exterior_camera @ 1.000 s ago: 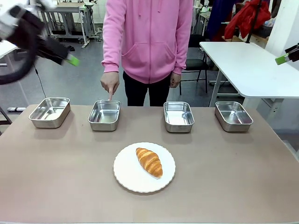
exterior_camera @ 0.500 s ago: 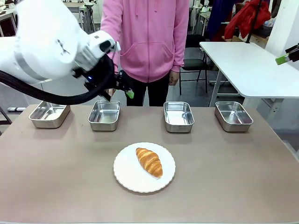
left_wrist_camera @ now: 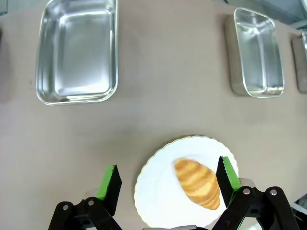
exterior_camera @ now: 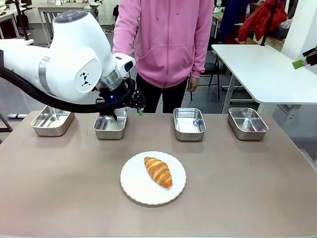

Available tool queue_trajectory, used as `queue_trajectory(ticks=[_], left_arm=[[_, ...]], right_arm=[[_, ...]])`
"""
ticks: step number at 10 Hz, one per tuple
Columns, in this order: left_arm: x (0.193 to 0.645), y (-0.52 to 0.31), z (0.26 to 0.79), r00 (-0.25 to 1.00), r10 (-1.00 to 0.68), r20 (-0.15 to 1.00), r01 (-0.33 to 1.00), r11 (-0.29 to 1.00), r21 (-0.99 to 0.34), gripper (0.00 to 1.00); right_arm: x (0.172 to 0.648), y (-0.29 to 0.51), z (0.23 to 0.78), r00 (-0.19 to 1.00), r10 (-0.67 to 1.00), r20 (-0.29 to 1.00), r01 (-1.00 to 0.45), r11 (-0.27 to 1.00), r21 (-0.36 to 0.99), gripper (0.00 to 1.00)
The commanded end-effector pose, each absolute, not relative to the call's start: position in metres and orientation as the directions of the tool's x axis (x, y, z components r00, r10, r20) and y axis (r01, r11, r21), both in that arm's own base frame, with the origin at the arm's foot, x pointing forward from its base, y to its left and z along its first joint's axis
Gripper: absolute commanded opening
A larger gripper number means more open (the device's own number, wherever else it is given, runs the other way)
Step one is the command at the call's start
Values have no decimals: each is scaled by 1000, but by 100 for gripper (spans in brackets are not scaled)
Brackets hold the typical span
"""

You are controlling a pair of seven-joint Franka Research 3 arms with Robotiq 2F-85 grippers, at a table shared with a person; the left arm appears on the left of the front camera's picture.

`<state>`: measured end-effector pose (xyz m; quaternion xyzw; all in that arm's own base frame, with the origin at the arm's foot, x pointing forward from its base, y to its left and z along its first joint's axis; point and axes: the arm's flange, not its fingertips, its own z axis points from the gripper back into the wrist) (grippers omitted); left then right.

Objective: Place the bread in the container.
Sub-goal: Place the Butter Roll into the Airtight Container indicated by the human.

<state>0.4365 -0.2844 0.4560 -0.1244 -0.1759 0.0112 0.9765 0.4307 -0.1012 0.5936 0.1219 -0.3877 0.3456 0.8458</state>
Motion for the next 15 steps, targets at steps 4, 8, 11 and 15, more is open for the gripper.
queue_trajectory(ticks=[4,8,11,15], left_arm=[[436,-285,458,937,42,346,49,967,-250,100],[407,-345,429,939,265,217,-225,955,-194,100],[406,-373,391,911,403,82,-366,886,-286,100],[393,-387,357,905,424,29,-397,868,-298,100]], right_arm=[[432,-102,594,445,482,755,-688,724,-57,100],[432,-102,594,445,482,755,-688,724,-57,100],[432,-102,594,445,482,755,-688,724,-57,100],[432,-102,594,445,482,755,-688,724,-57,100]])
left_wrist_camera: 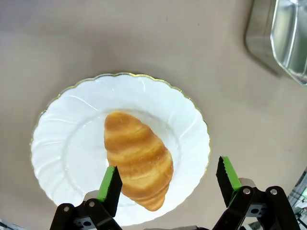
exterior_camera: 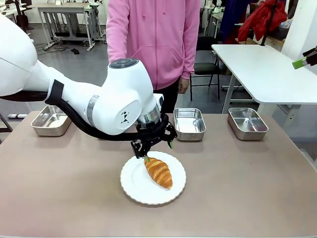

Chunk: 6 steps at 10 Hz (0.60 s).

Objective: Place the bread in the container.
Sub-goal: Place the Butter Roll into the Airtight Container indicated by the human.

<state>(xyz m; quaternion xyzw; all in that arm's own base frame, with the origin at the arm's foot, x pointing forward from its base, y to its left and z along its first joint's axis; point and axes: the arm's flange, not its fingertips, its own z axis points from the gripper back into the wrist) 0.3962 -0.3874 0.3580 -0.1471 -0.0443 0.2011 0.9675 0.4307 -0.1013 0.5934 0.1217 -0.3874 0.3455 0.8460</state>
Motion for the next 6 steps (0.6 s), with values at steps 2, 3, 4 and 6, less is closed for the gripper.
queue_trajectory(ticks=[2,3,4,6], left_arm=[[387,-391,353,912,410,-5,-397,879,-263,100],[384,-391,353,910,415,-14,-405,879,-251,100],[381,-392,353,907,421,-20,-413,878,-241,100],[380,-390,346,901,432,-49,-432,875,-218,100]], right_arm=[[432,-102,594,445,482,755,-688,724,-57,100],[432,-102,594,445,482,755,-688,724,-57,100],[432,-102,594,445,482,755,-688,724,-57,100],[432,-102,594,445,482,755,-688,724,-57,100]])
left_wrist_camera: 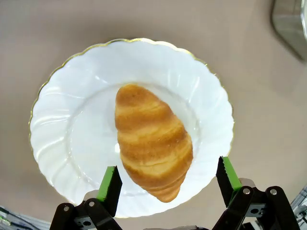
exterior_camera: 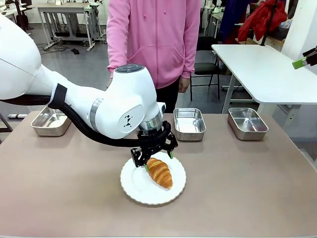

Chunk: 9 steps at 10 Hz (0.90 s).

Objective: Place the bread in the container.
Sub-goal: Place the Butter Roll into the Airtight Container indicated by the human.

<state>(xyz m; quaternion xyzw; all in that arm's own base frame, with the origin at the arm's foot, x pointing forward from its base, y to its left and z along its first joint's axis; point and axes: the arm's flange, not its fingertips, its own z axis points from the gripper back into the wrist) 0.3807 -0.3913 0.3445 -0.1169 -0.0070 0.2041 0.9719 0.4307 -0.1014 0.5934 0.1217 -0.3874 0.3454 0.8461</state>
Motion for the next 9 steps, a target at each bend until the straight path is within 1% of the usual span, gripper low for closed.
queue_trajectory(ticks=[1,6,9], left_arm=[[381,-390,341,897,437,-60,-439,873,-211,100],[388,-397,318,901,424,-85,-433,888,-158,100],[392,-400,309,903,425,-67,-430,891,-148,100]], right_arm=[[432,-102,594,445,482,755,-688,724,-57,100],[432,-102,594,445,482,755,-688,724,-57,100],[432,-102,594,445,482,755,-688,724,-57,100]])
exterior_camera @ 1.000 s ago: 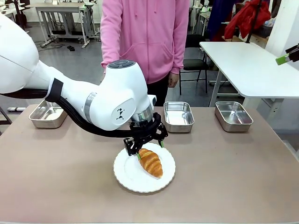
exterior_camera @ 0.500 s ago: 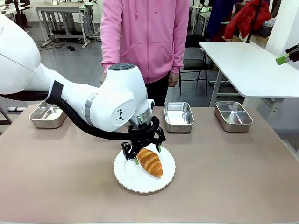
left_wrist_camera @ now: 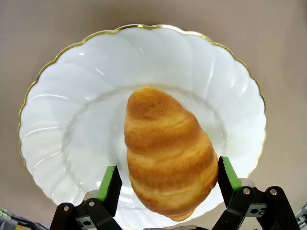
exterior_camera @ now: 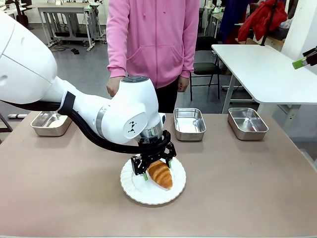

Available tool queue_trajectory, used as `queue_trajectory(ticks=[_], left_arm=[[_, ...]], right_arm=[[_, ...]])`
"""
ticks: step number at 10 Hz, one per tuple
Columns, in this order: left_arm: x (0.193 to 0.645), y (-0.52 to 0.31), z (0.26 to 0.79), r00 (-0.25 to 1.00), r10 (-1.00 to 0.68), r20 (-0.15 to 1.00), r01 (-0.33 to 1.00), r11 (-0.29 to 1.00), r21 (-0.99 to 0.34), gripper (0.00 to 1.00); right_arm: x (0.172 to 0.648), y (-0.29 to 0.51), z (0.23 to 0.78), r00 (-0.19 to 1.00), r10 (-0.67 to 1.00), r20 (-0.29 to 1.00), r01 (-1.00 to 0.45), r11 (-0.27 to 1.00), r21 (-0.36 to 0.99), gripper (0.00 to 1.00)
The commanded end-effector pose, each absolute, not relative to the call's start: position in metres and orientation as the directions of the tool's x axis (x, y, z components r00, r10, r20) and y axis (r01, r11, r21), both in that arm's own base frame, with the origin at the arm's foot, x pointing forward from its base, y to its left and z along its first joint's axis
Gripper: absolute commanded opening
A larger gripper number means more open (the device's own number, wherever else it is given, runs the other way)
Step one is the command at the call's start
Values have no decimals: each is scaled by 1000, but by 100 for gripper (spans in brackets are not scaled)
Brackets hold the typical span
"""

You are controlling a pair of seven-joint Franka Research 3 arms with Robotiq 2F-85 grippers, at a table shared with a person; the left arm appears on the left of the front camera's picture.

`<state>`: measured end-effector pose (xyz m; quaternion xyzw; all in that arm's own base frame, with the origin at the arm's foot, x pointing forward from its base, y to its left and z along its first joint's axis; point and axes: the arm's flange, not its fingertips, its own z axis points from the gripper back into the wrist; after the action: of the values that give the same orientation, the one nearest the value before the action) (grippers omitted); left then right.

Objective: Place the bread in the container.
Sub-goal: Place the Butter Roll into the Airtight Container indicated by the human.

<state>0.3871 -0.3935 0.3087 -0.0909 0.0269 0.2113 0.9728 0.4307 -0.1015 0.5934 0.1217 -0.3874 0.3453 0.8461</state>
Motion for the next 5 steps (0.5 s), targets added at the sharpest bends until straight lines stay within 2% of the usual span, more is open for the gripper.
queue_trajectory(ticks=[1,2,3,4,5], left_arm=[[392,-400,306,905,420,-66,-425,894,-142,95],[392,-401,306,905,420,-66,-425,895,-138,80],[392,-401,307,906,419,-63,-423,896,-134,75],[393,-400,308,907,417,-61,-422,897,-135,60],[395,-401,307,916,399,-50,-402,905,-137,56]], right_arm=[[432,-102,594,445,482,755,-688,724,-57,100],[432,-102,594,445,482,755,-688,724,-57,100],[432,-102,594,445,482,755,-688,724,-57,100],[432,-102,594,445,482,755,-688,724,-57,100],[432,-102,594,445,482,755,-688,724,-57,100]])
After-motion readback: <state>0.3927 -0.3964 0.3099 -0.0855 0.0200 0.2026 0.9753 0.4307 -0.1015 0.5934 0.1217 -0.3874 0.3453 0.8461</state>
